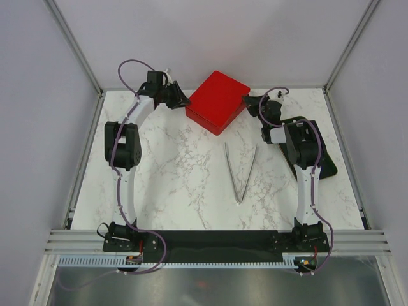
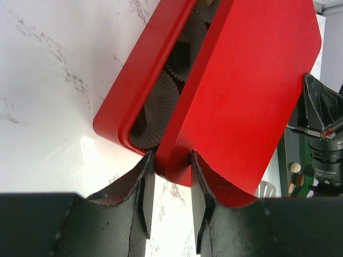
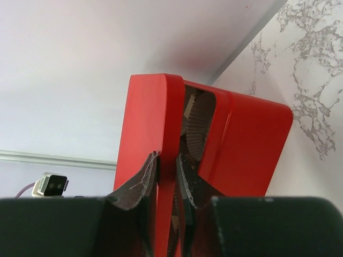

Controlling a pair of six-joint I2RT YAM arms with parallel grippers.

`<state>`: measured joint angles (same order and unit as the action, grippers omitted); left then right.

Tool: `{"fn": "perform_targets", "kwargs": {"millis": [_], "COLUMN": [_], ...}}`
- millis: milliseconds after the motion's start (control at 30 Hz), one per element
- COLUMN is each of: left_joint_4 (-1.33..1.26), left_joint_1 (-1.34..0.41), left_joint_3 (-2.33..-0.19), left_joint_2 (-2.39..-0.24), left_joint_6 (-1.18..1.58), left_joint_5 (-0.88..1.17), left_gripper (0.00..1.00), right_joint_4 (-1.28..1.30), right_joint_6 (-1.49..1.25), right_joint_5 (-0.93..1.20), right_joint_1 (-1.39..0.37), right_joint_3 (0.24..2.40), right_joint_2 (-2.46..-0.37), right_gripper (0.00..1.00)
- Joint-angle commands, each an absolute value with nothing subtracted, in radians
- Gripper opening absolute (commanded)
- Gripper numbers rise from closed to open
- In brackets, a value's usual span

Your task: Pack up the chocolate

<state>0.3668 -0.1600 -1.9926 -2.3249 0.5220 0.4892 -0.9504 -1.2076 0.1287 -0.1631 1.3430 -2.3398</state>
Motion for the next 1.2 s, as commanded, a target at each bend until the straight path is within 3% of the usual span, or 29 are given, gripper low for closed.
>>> {"fn": "perform_targets", "kwargs": {"millis": [0,467,767,1167], "left_joint_4": [0.364,0.388,0.408,0.403], "left_joint_1": [-0.161,-0.150,-0.141,-0.137], "left_joint_3": [-2.059,-2.057,-2.059,-2.037], "left_joint_2": [-2.370,-2.395,-2.391,-2.347], "left_joint_6": [0.474,0.445,0.426,0.408], "left_joint_5": [0.423,0.345,0.279,0.302], "left_gripper": [0.32,0.39,0.55,0.67], "right_joint_4": [-1.020,-0.979,-0.965,-0.988], "right_joint_6": [-1.161,-1.154,-1.135,-1.147], "right_joint_5": [0.129,0.152,0.150,0.068], "right_joint_1": [-0.163,-0.161,-0.164,-0.186], "right_joint_3": [1.356,1.388,1.385,1.341], "right_joint_2": [-2.336,-2.388,-2.384,-2.382], "right_gripper": [0.00,0.00,0.00,0.00]}}
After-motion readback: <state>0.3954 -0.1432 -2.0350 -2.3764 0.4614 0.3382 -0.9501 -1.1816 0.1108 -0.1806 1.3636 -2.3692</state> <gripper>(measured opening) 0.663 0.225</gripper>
